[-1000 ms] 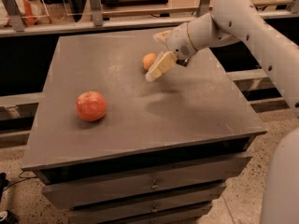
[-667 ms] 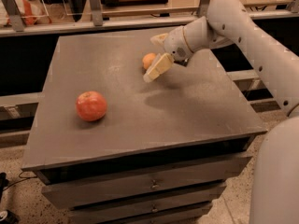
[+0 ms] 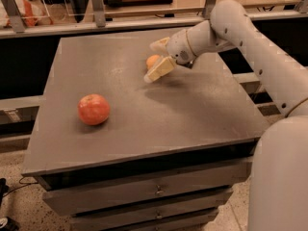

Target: Move orange near apple

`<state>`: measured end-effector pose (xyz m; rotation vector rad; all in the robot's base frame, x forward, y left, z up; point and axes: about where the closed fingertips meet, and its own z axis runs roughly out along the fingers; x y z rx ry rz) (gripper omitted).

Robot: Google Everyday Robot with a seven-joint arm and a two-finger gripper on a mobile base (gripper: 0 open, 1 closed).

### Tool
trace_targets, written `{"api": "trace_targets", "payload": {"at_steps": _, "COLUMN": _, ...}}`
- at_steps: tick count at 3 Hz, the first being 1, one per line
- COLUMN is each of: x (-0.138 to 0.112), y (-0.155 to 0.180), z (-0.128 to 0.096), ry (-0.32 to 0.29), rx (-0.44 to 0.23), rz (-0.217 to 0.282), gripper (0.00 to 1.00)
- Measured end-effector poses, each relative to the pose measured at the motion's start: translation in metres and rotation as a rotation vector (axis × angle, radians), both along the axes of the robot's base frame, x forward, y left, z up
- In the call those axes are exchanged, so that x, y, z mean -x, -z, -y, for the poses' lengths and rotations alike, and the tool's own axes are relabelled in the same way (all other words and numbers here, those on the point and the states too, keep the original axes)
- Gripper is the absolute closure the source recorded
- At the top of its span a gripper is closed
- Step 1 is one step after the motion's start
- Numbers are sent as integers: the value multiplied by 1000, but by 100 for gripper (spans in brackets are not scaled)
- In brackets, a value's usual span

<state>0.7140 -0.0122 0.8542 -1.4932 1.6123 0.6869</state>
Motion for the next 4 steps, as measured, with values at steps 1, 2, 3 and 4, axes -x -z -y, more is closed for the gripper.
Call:
{"api": "trace_targets", "payload": {"at_steps": 1, "x": -1, "y": 1, "z": 1, "ry": -12, "rx": -8, "rz": 4, "gripper": 41}}
{"api": "trace_targets", "payload": {"at_steps": 2, "x": 4, "y": -3, "z": 6, "ry": -27, "rx": -6, "rz": 2, "gripper": 65}}
{"api": "trace_targets", "payload": {"at_steps": 3, "x": 27, "y": -32, "z": 1, "ry": -72, "rx": -30, "rz": -1, "gripper": 87}}
{"api": "trace_targets", "payload": {"at_steps": 4, "x": 60, "y": -66, "z": -12, "ry": -96, "rx": -120, "rz": -62, "gripper": 100}}
